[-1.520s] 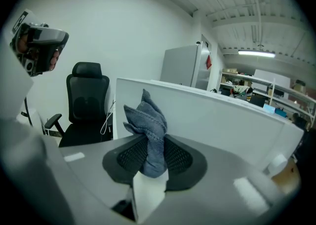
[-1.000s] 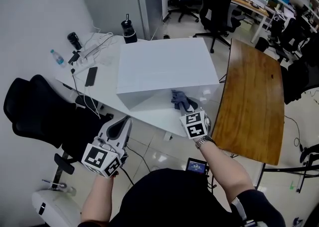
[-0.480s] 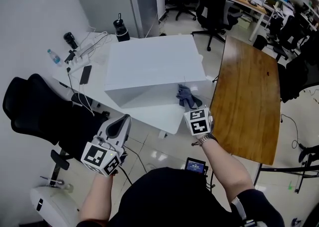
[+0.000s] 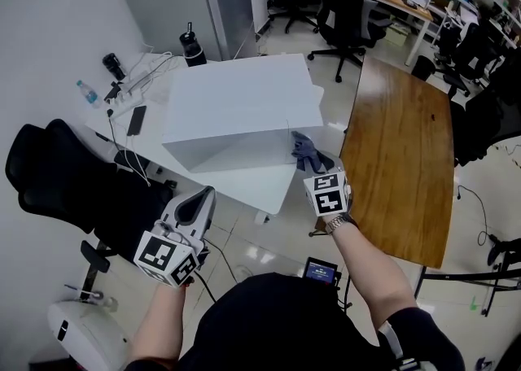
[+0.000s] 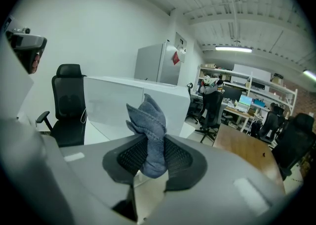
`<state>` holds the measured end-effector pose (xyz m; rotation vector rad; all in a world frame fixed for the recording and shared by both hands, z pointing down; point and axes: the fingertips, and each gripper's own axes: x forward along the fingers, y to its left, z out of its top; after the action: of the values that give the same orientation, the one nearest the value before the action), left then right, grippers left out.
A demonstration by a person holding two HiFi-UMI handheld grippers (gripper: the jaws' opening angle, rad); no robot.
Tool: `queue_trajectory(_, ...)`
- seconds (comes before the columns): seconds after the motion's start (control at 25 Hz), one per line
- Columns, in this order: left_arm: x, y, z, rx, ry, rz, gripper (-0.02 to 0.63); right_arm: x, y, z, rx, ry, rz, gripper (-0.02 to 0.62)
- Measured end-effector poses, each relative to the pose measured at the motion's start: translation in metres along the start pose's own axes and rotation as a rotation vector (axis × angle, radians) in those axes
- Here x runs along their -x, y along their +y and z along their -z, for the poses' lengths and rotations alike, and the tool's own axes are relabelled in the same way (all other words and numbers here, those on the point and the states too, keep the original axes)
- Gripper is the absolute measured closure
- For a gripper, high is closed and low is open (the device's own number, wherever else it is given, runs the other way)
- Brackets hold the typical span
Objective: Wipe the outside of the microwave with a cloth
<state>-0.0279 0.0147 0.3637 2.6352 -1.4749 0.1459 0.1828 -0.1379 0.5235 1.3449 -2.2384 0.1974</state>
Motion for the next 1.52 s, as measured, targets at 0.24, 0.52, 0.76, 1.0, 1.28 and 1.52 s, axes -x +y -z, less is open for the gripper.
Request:
queue_trajectory(0.24,0.001,-0.02,0.001,0.001,0.001,-0.002,0.601,0.013,-0.018,-0.002,0.002,-0.011,0.018,0.497)
queue_trajectory(0.52,0.006,-0.046,0.002,0.003,0.0,-0.002,0.601,0.039,-0.038,-0.001,-0.018,-0.035,0.04,0.497)
queue_trajectory(0.76,0.009,-0.071,0.0,-0.008,-0.006,0.012,0.601,0.076,-0.033,-0.013,-0.038,-0.092,0.014,0.497)
queue_trajectory(1.0,0.012,-0.098,-0.003,-0.027,-0.018,0.029,0.601,0.124,-0.012,-0.032,-0.034,-0.173,-0.051,0.495)
queue_trajectory(1.28,0.018,-0.118,-0.01,-0.037,-0.044,0.029,0.601,0.179,0.017,-0.06,-0.012,-0.283,-0.129,0.495)
queue_trajectory(1.52,0.022,-0.135,-0.018,-0.052,-0.067,0.036,0.601,0.219,0.041,-0.076,0.017,-0.347,-0.186,0.495)
